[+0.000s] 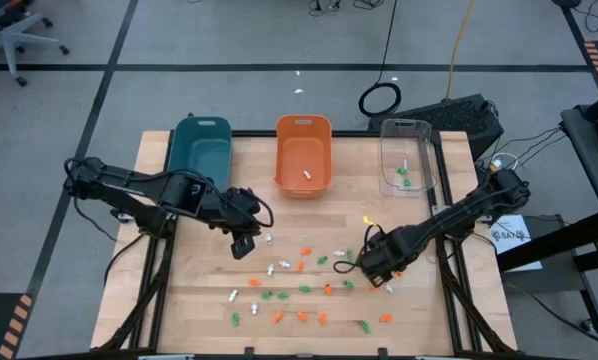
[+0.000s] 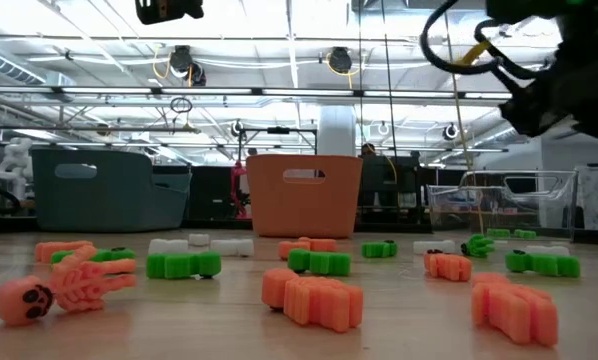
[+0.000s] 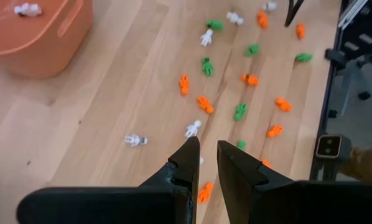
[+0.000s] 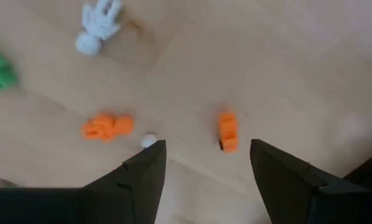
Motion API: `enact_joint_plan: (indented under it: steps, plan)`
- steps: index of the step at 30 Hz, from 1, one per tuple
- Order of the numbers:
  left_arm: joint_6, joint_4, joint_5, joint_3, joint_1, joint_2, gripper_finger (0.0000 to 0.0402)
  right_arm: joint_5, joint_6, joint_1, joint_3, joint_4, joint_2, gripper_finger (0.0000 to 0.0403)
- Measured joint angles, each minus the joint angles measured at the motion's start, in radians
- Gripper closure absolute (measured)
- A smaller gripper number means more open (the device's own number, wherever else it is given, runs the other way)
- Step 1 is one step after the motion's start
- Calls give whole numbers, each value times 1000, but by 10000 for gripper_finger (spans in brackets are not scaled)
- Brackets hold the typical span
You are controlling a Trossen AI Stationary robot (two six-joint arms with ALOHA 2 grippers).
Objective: Sort Halloween decoration
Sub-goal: Put the orange skeleton toy into the blue bin
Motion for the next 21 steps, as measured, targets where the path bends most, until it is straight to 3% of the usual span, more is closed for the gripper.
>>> enact_joint_plan:
  steps: [5,12,15,21]
  plan:
    - [2,-13,0,0,-9,0,346,-18,-4,23,-69,50,0,192]
    - [5,-13,0,0,-9,0,346,-46,19,24,-187,255,0,209]
    - [5,-13,0,0,-9,0,346,-73,40,24,-204,290,-5,248]
    - [1,-10,0,0,-9,0,346,-114,41,23,-204,290,-3,372]
